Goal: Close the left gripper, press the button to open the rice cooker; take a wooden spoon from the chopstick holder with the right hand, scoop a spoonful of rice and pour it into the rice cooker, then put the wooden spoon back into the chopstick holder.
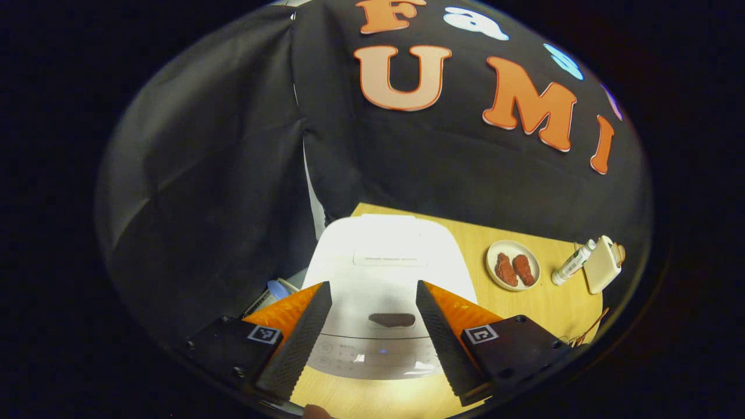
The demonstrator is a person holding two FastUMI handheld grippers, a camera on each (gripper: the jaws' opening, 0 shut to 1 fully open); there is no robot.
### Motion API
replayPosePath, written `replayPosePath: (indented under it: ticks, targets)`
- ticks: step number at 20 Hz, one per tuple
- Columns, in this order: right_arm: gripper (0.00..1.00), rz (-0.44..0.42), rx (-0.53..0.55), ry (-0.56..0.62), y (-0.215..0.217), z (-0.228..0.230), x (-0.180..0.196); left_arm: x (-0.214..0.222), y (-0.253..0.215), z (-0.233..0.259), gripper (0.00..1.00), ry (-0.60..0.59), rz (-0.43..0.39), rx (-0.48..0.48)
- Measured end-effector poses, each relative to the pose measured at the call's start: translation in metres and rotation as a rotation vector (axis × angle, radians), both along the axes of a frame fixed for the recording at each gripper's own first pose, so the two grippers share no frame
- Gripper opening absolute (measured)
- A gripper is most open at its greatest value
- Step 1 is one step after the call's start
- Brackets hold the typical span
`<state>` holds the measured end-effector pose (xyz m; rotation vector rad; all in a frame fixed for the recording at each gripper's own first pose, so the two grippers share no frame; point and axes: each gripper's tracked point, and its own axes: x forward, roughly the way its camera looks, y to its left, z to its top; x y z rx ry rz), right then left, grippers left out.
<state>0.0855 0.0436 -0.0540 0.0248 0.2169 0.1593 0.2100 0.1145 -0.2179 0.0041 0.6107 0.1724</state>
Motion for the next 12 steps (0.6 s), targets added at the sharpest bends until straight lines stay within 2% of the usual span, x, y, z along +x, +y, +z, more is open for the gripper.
replayPosePath:
  ticks: [3, 7, 12]
  targets:
    - [0.95, 0.004, -0.018, -0.041, 0.003, 0.019, 0.001, -0.006, -0.007, 0.067, 0.98, -0.149, -0.019, 0.019]
    - [0.95, 0.020, -0.013, -0.084, 0.012, 0.044, -0.002, -0.031, -0.032, 0.157, 0.98, -0.322, -0.064, -0.023]
    - [0.95, 0.053, -0.013, -0.130, 0.028, 0.068, -0.007, -0.078, -0.056, 0.230, 0.98, -0.455, -0.126, -0.029]
